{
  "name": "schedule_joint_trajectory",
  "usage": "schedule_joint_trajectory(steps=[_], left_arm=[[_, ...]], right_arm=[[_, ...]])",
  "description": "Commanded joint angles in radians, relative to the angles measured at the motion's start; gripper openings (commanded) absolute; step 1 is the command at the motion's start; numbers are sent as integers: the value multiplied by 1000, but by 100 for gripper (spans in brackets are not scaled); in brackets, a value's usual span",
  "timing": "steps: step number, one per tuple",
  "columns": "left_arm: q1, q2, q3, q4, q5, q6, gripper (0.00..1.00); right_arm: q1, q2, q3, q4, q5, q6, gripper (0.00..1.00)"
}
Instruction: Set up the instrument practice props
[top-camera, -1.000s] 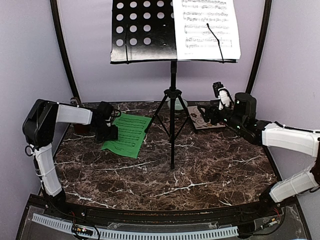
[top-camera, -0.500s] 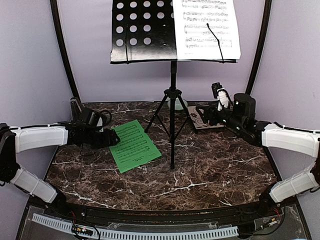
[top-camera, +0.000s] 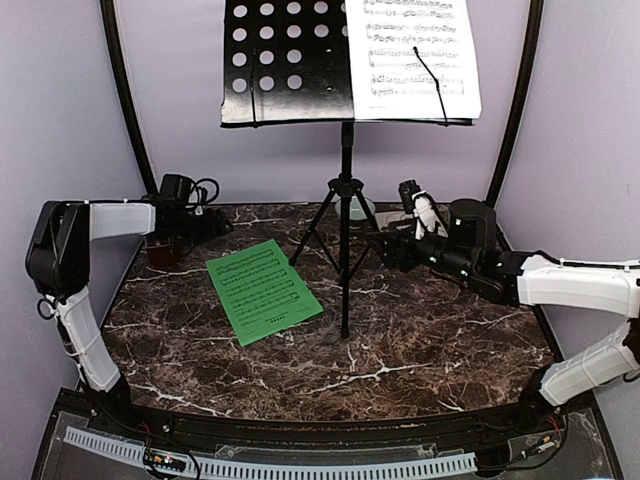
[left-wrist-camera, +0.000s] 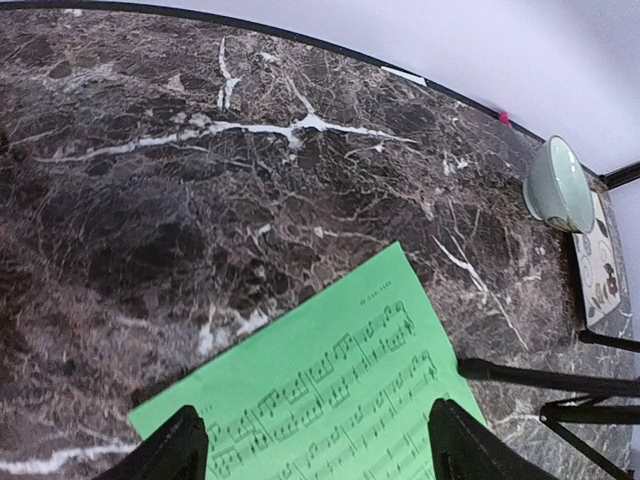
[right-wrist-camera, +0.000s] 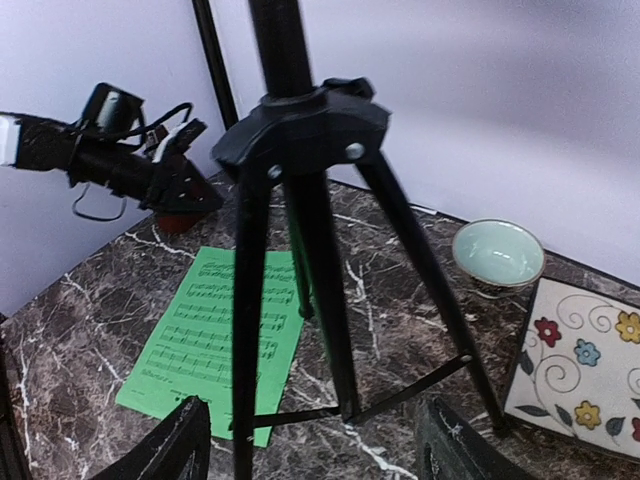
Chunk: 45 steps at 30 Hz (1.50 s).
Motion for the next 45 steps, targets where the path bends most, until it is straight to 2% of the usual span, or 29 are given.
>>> schedule_joint_trajectory(steps=[1, 7, 11, 16, 23, 28, 32, 35, 40, 44, 45], left_arm=[[30, 90, 94, -106, 7, 28, 78], [63, -16, -153, 61, -3, -43, 78], [126, -34, -292, 222, 103, -107, 78], [149, 18, -347, 369, 235, -171, 77], [144, 130, -360, 630, 411, -291, 64], [134, 150, -348, 683, 434, -310, 54], [125, 156, -330, 713, 443, -316, 33], [117, 151, -324, 719, 438, -313, 23], [116, 158, -308, 680, 423, -297, 21], [115, 145, -301, 636, 407, -266, 13], [115, 129, -301, 604, 381, -249, 15]], right_arm=[[75, 16, -26, 15, 14, 52, 70], [155, 70, -14, 35, 25, 56, 68], [179, 100, 16, 18, 24, 36, 68], [183, 98, 32, 4, 32, 28, 68], [183, 83, 35, -15, 56, 13, 69], [183, 83, 46, -21, 60, 7, 69], [183, 90, 58, -23, 58, 5, 69], [183, 87, 60, -25, 59, 6, 69], [183, 78, 56, -29, 69, 1, 69], [183, 78, 58, -33, 74, -6, 69], [183, 78, 59, -35, 74, -8, 69]])
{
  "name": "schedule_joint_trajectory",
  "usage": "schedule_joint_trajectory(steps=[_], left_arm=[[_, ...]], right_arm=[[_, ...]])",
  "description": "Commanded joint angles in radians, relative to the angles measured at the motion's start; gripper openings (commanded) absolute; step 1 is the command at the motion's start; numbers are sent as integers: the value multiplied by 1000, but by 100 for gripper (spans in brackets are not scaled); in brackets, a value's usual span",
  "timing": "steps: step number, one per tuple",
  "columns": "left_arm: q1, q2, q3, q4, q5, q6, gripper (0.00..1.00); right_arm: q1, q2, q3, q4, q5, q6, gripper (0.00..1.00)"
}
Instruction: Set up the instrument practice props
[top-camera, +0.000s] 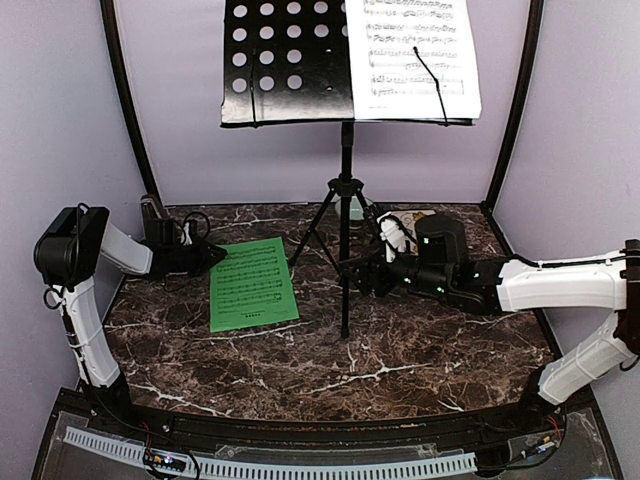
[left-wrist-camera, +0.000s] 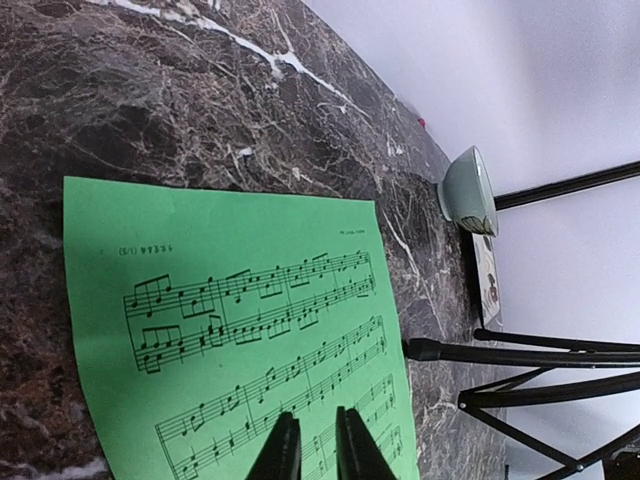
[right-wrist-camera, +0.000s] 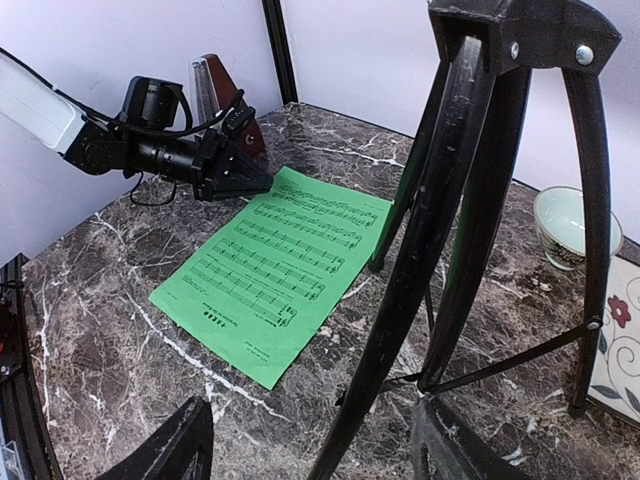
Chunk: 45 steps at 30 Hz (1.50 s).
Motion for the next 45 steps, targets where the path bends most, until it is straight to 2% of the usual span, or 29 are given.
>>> schedule_joint_trajectory(steps=[1, 3, 5, 9, 12, 16, 21, 28, 30, 39, 45], left_arm=[[-3, -54, 20, -107, -69, 77, 21], [0, -104, 19, -194, -158, 124, 35], [24, -123, 33, -250, -212, 140, 43], [87, -88, 53, -244, -175, 138, 50], [89, -30, 130, -291, -158, 186, 54], [89, 45, 205, -276, -108, 193, 55], [88, 116, 312, -343, -100, 215, 55], [65, 134, 362, -446, -193, 272, 56], [51, 143, 364, -445, -179, 287, 56], [49, 169, 358, -379, -89, 245, 46], [48, 164, 324, -276, -12, 187, 32]], right_arm=[[7, -26, 26, 6, 18, -16, 69], [7, -28, 26, 3, 16, -18, 69], [7, -32, 22, 9, 13, -18, 69], [7, -32, 17, 11, 10, -20, 69], [8, -37, 12, 12, 9, -19, 69], [7, -41, 10, 13, 10, -20, 69], [7, -53, 9, 1, 20, -24, 69], [7, -57, 7, 9, 17, -19, 69], [7, -49, 12, 10, 13, -18, 69], [7, -59, 20, -7, 18, -25, 69], [8, -64, 18, -7, 21, -26, 69]])
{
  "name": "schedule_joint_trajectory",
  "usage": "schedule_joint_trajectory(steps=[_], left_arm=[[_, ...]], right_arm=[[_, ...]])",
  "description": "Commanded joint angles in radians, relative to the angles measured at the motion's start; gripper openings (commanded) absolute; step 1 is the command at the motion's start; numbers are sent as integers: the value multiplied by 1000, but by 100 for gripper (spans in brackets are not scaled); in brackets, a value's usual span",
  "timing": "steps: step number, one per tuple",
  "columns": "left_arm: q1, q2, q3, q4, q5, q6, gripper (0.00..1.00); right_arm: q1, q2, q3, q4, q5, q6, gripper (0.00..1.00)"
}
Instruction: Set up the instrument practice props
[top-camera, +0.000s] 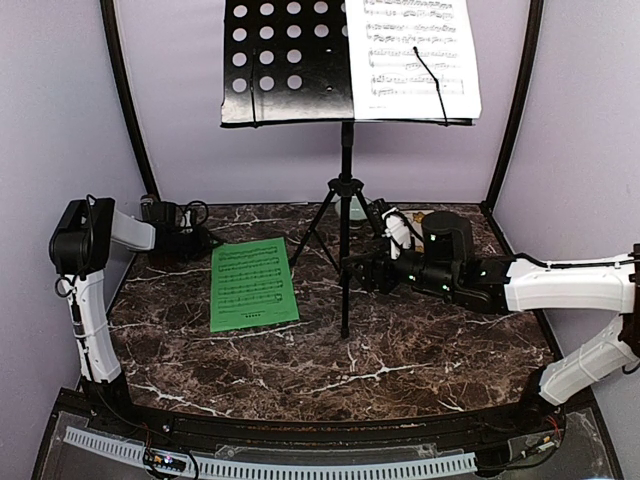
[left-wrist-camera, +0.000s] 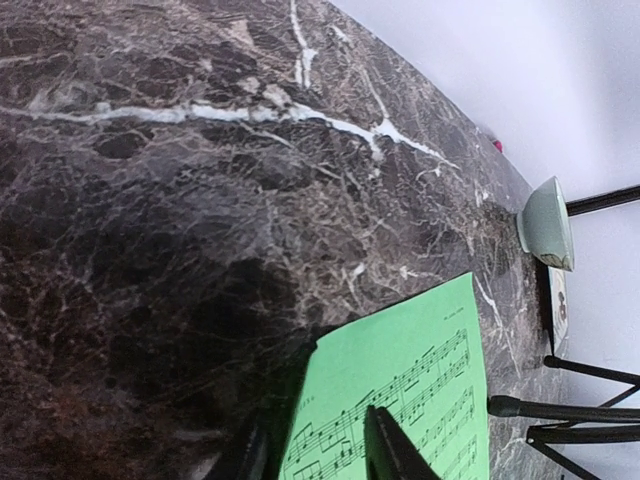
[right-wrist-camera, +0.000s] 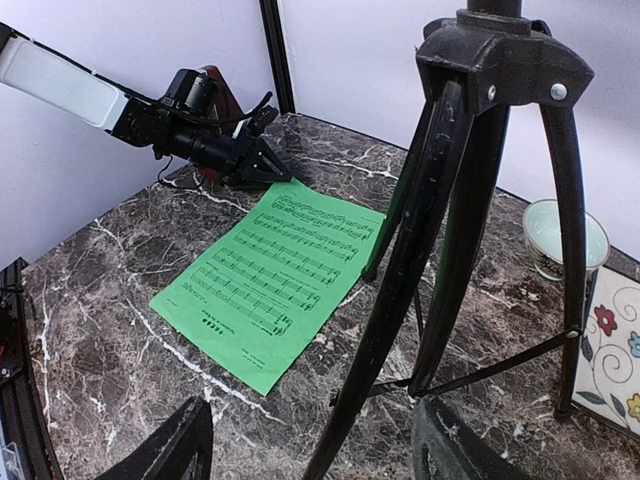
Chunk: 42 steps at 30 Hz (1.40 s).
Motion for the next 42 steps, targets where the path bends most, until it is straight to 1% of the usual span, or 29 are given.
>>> schedule_joint_trajectory(steps=[1, 4, 9, 13, 19, 22, 26, 30, 31, 33, 35, 37, 40, 42], left_arm=[[-5, -2, -25, 86, 78, -39, 30], [-10, -18, -32, 77, 73, -21, 22], [-31, -111, -49, 7, 4, 48, 0], [-52, -213, -75, -53, -48, 108, 0], [-109, -451, -134, -159, -115, 216, 0], [-147, -570, -131, -242, -128, 269, 0], [-193, -683, -89, -390, -83, 363, 0], [-245, -763, -53, -494, -7, 440, 0], [-264, -784, -50, -515, 11, 465, 0], [-319, -828, -55, -547, 49, 521, 0], [-387, -879, -65, -574, 84, 567, 0], [-441, -921, -65, -597, 111, 582, 0], [-503, -955, -31, -661, 145, 592, 0], [-553, -962, 11, -714, 158, 603, 0]], right_arm=[[7, -22, 17, 17, 9, -9, 69], [7, -23, 20, 14, 8, -10, 69], [7, -33, 23, 16, 8, -19, 69], [7, -46, 29, 20, 2, -33, 69], [7, -82, 44, 10, -14, -81, 70], [7, -92, 59, 0, -35, -125, 72], [7, -95, 105, -33, -52, -189, 78], [7, -87, 166, -83, -89, -258, 88], [7, -85, 182, -97, -97, -275, 92], [8, -84, 212, -132, -115, -313, 97], [9, -92, 232, -156, -142, -354, 98], [9, -103, 248, -177, -183, -393, 100], [13, -103, 282, -216, -243, -440, 100], [47, -85, 323, -264, -250, -477, 100]])
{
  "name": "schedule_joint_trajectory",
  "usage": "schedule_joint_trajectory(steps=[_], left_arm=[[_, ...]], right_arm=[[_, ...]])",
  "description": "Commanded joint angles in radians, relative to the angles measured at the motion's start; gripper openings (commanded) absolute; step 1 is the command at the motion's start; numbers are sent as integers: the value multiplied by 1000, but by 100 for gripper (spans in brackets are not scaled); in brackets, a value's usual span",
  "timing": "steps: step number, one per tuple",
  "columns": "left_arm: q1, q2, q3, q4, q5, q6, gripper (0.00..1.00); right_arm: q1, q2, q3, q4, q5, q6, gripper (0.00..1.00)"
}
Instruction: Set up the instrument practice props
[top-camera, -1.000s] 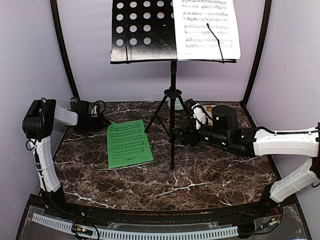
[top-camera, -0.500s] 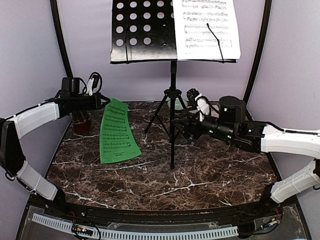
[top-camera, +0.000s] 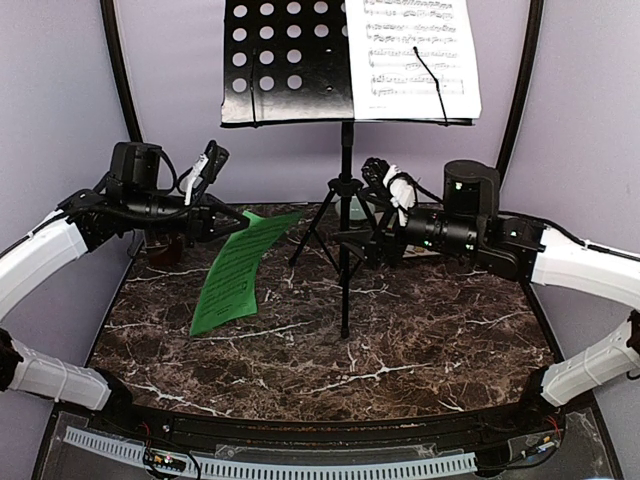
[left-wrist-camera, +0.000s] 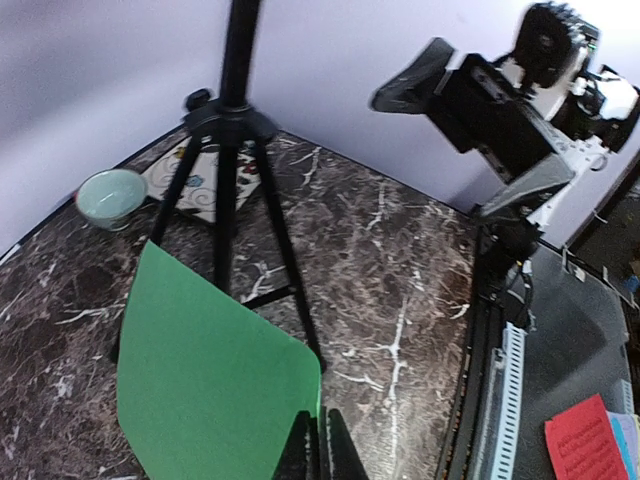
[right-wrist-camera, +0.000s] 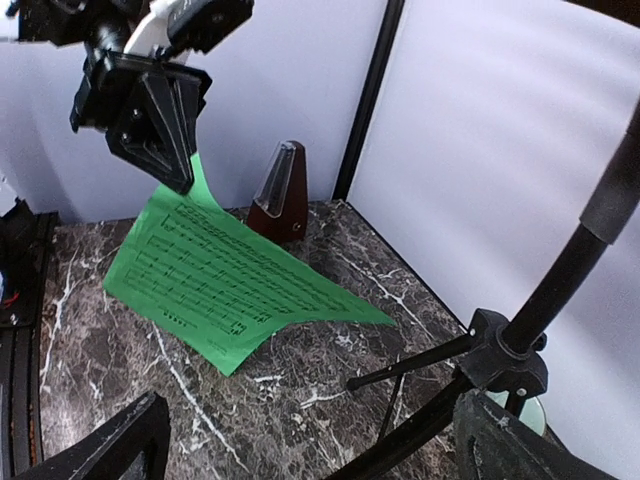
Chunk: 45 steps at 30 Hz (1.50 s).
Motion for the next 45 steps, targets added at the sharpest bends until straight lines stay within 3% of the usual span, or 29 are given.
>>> schedule_joint_trajectory(steps=[1, 9, 15, 20, 23, 24, 25, 26, 28, 30, 36, 45], left_arm=[[-84, -37, 90, -149, 99, 65, 0], [-242, -2, 227, -208, 86, 69, 0], [-328, 55, 287, -243, 39, 107, 0], [-333, 46, 267, -194, 13, 119, 0], [-333, -11, 210, -106, -33, 115, 0], [-333, -25, 187, -65, -60, 113, 0], [-333, -44, 163, -27, -95, 109, 2], [-331, -63, 142, 7, -127, 102, 14], [-327, -100, 89, 81, -204, 80, 55], [-300, -127, 38, 149, -234, 37, 69], [-97, -217, -188, 471, -82, -209, 87], [-88, -261, -443, 925, 16, -276, 90]], right_arm=[[68, 7, 124, -105, -68, -124, 100], [187, 108, 278, -259, -15, -216, 99], [240, 175, 357, -364, 79, -227, 85], [263, 199, 392, -434, 122, -212, 45], [266, 186, 390, -436, 127, -173, 8], [266, 179, 384, -427, 124, -160, 0], [267, 166, 373, -413, 121, -150, 0], [265, 142, 359, -392, 122, -143, 0], [264, 98, 324, -333, 134, -129, 0], [256, 52, 293, -287, 148, -118, 0], [198, -117, 200, -184, 129, -58, 0], [122, -293, 123, -77, 49, 67, 0]])
